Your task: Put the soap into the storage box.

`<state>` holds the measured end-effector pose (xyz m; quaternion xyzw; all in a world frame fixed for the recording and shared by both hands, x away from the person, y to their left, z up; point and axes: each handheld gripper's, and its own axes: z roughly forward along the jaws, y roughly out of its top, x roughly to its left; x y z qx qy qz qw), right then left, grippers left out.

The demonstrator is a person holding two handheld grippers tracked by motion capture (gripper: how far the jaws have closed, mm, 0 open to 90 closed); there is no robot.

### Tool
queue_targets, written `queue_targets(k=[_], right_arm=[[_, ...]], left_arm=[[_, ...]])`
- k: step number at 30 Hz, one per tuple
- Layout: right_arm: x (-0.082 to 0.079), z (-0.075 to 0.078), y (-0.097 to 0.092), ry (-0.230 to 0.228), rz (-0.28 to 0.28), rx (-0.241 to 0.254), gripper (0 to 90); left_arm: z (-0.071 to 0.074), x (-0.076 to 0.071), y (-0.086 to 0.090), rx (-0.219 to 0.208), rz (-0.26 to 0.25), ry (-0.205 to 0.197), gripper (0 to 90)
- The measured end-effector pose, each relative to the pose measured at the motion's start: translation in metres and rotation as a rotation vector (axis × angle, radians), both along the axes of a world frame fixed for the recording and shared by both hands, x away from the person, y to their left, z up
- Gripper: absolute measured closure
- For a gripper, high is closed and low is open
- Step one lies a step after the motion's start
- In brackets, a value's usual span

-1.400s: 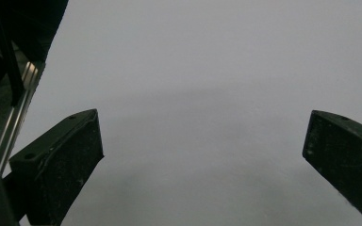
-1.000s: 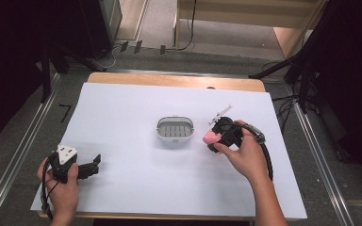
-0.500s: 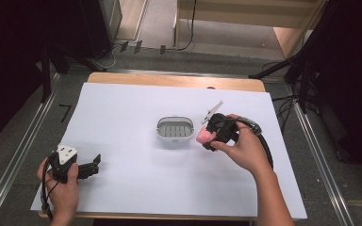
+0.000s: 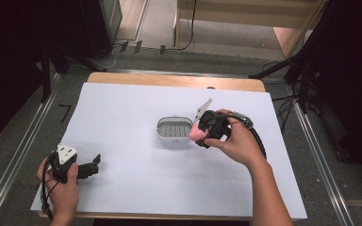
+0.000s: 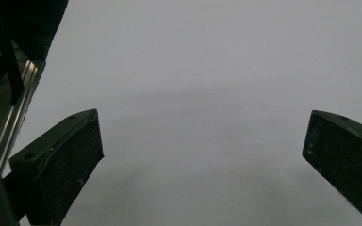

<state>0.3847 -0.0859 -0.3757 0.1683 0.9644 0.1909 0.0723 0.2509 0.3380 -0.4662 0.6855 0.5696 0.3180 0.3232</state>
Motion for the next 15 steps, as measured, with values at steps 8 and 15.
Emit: queue_targets(k=[8,15], right_arm=[[0.007,0.007,0.016,-0.009,0.035,-0.005,38.2],[0.018,0.007,0.031,-0.024,0.078,0.003,38.3]], left_arm=[[0.0,0.0,0.0,-0.003,0.002,-0.001,0.0],[0.0,0.0,0.0,-0.004,0.002,-0.001,0.0]])
